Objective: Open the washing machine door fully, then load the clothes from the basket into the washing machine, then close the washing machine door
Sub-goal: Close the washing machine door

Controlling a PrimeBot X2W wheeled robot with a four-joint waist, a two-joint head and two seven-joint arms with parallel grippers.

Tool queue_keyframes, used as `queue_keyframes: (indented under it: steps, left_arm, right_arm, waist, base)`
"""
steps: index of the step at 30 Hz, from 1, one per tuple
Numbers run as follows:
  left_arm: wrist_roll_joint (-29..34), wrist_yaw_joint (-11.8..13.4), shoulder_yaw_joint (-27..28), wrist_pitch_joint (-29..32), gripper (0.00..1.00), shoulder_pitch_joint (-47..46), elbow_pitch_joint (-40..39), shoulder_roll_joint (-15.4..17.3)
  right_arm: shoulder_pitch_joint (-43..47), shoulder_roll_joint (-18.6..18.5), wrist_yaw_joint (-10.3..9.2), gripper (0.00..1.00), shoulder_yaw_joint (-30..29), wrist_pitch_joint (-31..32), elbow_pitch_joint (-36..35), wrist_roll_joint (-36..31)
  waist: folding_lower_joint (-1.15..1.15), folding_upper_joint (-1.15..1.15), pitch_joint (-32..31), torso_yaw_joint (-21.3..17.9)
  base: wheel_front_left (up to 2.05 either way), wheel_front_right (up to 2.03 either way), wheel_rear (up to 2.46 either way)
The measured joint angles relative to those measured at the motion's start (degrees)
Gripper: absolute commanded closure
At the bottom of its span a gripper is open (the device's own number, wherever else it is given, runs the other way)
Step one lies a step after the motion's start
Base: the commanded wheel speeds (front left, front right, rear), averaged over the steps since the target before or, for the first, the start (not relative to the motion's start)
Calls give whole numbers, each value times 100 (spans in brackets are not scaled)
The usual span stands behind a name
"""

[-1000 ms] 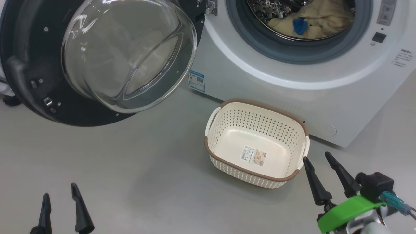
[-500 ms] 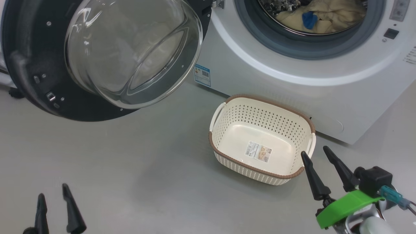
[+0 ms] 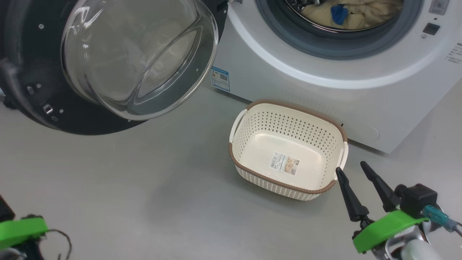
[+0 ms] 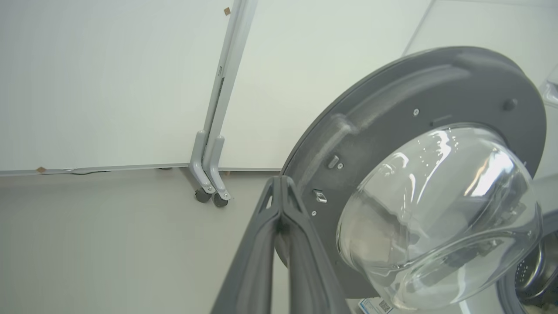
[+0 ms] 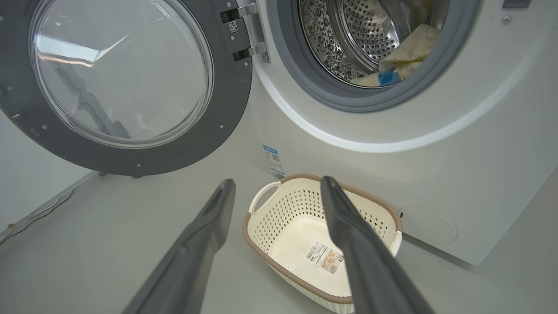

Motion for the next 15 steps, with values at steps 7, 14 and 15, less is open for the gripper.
queue_keyframes:
  steps: [7, 14, 15]
  left_arm:
    - [-879, -240, 679, 393, 100, -1233, 499, 827]
    - [-1847, -342, 1093, 1048, 100, -2421, 1291, 1427]
    - [-2015, -342, 1163, 1154, 100, -2649, 1435, 1508]
  right_arm:
    - [-92, -40, 0, 0, 40, 0, -2, 2]
    - [-107, -137, 0, 0, 52, 51, -32, 2]
    - [-107, -148, 0, 0, 53, 52, -52, 2]
  waist:
    - [0, 0, 7, -85]
    - [0, 0, 54, -188]
    - [0, 0, 66, -200]
  base:
    - [0, 0, 0]
    - [0, 0, 0]
    - [0, 0, 0]
